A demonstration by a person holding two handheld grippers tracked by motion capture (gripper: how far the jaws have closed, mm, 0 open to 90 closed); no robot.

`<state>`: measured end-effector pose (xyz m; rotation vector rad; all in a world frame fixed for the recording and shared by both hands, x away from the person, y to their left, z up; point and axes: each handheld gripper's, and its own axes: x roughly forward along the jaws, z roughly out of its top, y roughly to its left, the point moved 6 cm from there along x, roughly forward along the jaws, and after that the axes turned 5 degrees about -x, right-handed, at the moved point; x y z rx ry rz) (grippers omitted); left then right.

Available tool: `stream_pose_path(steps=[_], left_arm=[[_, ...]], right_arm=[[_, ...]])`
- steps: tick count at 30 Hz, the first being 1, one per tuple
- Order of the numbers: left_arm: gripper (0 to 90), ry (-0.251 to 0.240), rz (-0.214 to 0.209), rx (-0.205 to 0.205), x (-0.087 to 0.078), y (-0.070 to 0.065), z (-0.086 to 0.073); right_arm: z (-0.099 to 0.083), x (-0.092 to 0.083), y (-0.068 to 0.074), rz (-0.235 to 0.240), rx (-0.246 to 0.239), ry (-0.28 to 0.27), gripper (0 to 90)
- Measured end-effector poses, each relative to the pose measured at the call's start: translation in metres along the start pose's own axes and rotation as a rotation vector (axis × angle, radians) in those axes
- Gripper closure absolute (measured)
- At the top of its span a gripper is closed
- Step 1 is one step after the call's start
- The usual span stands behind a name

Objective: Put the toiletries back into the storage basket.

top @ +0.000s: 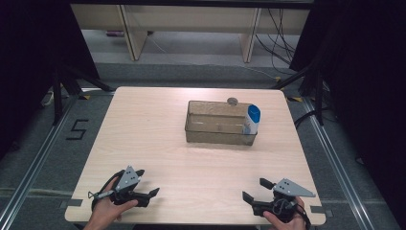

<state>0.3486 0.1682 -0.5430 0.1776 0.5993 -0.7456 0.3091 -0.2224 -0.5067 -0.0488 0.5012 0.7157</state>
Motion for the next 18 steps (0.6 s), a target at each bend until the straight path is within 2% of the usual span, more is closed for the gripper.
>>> stream_pose_path(steps=[2, 3, 4, 5, 6, 7, 9, 11, 14, 15, 16, 17, 18], left_arm=[[14.8, -0.015, 0.003, -0.002, 0.001, 0.0, 0.001], [14.8, -0.012, 0.005, -0.001, 0.001, 0.0, 0.0], [14.8, -0.012, 0.005, -0.001, 0.001, 0.0, 0.0], [14.8, -0.002, -0.004, -0.004, 0.0, -0.001, 0.0], [14.9, -0.011, -0.003, -0.005, 0.001, -0.001, 0.0], [14.8, -0.014, -0.002, -0.005, 0.001, -0.001, 0.0], [14.8, -0.013, -0.001, -0.005, 0.001, -0.001, 0.0], [14.8, -0.01, -0.003, -0.005, 0.001, -0.001, 0.0], [14.8, -0.021, -0.004, -0.005, 0.001, -0.001, 0.001], [14.8, -0.021, -0.004, -0.005, 0.001, -0.001, 0.001], [14.8, -0.012, -0.002, -0.004, 0.001, -0.001, 0.0], [14.8, -0.01, -0.004, -0.004, 0.001, -0.001, 0.0], [14.9, -0.019, -0.003, -0.005, 0.001, -0.001, 0.0]], right_arm=[[-0.002, 0.0, 0.001, 0.0, -0.003, -0.006, 15.6], [-0.004, -0.002, 0.002, -0.008, 0.004, 0.017, 15.6], [-0.005, -0.002, 0.0, -0.005, -0.014, 0.016, 15.6], [-0.005, -0.002, 0.001, -0.008, -0.013, 0.01, 15.6], [-0.006, -0.001, 0.002, 0.003, -0.003, 0.007, 15.6], [-0.006, -0.002, 0.002, -0.002, -0.013, 0.008, 15.6], [-0.008, -0.004, 0.005, 0.008, 0.023, 0.017, 15.6], [-0.011, -0.005, 0.002, -0.013, -0.016, 0.033, 15.6], [-0.014, -0.005, 0.007, 0.007, 0.029, 0.035, 15.6], [-0.014, -0.005, 0.007, 0.007, 0.029, 0.035, 15.6], [-0.015, -0.007, 0.004, -0.004, -0.012, 0.041, 15.6], [-0.015, -0.007, 0.007, 0.006, 0.018, 0.035, 15.6], [-0.015, -0.008, 0.007, 0.007, 0.008, 0.033, 15.6]])
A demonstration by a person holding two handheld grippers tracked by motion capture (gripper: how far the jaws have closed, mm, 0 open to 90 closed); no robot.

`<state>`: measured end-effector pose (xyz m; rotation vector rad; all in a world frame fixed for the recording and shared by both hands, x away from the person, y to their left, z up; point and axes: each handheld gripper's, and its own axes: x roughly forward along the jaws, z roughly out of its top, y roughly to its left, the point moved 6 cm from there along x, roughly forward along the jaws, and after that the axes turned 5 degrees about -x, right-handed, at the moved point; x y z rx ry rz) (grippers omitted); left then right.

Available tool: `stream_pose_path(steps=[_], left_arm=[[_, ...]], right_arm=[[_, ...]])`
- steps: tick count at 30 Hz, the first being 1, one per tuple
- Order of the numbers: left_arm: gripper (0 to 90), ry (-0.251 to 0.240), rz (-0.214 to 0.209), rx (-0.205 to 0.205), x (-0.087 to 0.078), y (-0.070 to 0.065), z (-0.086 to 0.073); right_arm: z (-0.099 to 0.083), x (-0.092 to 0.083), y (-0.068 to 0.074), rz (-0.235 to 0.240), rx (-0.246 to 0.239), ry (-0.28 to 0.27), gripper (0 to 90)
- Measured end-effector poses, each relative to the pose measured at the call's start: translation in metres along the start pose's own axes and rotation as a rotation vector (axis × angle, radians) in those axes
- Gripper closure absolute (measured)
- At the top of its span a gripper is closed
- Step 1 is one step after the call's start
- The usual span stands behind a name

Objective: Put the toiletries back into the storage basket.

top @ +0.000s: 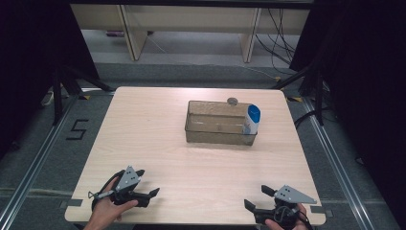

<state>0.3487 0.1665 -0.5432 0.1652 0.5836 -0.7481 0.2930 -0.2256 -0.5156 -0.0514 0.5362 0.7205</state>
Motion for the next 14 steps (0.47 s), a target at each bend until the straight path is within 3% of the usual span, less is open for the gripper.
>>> stream_pose_path(steps=[1, 4, 5, 14], left_arm=[[14.9, 0.002, 0.001, 0.0, -0.0002, 0.0, 0.0], [14.9, 0.008, 0.004, 0.0, -0.0009, -0.0002, 0.0], [14.8, 0.007, 0.003, 0.0, -0.0008, -0.0003, 0.0], [14.8, 0.008, 0.003, 0.001, -0.0008, -0.0004, 0.0001]], right_arm=[[-0.0002, -0.0009, -0.0013, -0.011, -0.019, -0.002, 15.6], [-0.0017, -0.0013, -0.0009, -0.001, -0.015, 0.012, 15.6], [-0.0015, -0.0033, -0.0027, -0.022, -0.027, 0.008, 15.6], [-0.0014, -0.0031, -0.0023, -0.019, -0.022, 0.011, 15.6]])
